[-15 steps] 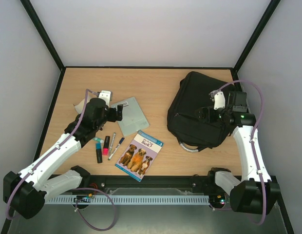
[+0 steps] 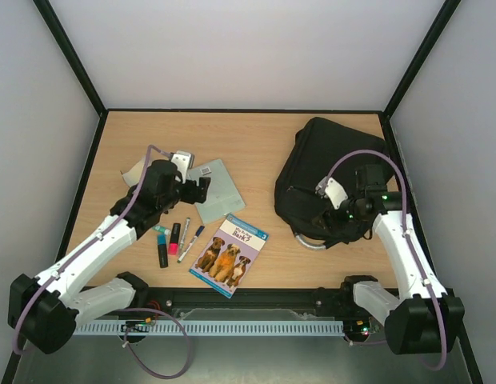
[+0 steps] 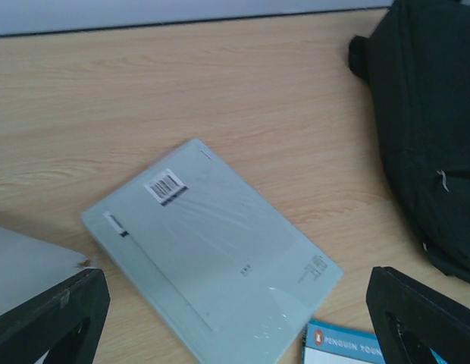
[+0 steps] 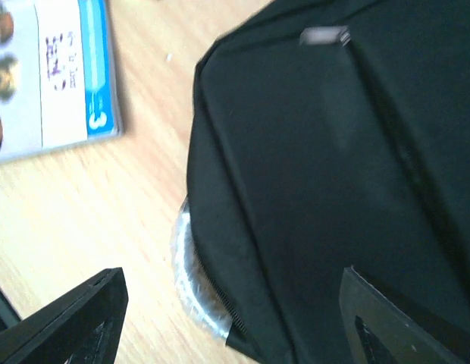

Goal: Pack the student bag
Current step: Adjust the student bag at the center of the board.

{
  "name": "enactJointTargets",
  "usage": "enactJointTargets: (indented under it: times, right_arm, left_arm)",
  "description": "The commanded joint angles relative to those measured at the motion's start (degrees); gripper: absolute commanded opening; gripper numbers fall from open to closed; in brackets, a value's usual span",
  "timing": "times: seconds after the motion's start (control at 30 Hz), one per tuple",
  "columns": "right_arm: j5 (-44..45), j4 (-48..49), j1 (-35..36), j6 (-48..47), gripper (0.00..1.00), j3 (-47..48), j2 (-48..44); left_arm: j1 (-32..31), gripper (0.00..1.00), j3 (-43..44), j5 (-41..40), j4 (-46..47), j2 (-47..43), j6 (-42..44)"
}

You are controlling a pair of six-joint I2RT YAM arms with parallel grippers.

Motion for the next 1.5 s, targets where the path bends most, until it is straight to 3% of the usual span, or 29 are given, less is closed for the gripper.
enactJointTargets:
  times: [0.0, 0.33, 0.67, 0.83, 1.0, 1.2, 1.47]
  right_arm:
    - [3.6, -5.2, 2.8, -5.6, 0.77, -3.4, 1.3]
    - [21.1, 3.1, 10.3, -4.6, 0.76, -9.2, 5.5]
    - [24.5, 10.2, 11.0, -1.8, 0.74, -7.3, 12.3]
    - [26.1, 11.5, 13.9, -1.6, 0.68, -6.9, 17.2]
    - [28.7, 13.3, 16.9, -0.6, 0.42, -6.9, 20.0]
    - [33.9, 13.0, 26.9, -1.5, 0.09, -8.9, 16.6]
    - [39.1, 6.1, 30.9, -7.9, 0.05, -12.9, 8.1]
  left_arm:
    - [-0.4, 0.96, 1.3, 7.3, -0.2, 2.9, 1.6]
    - [-0.6, 0.97, 2.5, 7.0, -1.9, 5.5, 1.7]
    - [-0.7, 0.99, 2.4, 6.2, -2.0, 5.4, 1.6]
    - [-0.7, 0.99, 2.4, 5.9, -2.0, 5.2, 1.5]
    - [-0.8, 0.99, 2.4, 5.4, -2.1, 5.0, 1.5]
    - [-0.8, 0.99, 2.3, 3.6, -2.1, 4.5, 1.3]
    - [-1.0, 0.99, 2.0, 5.4, -1.3, 3.7, 1.3]
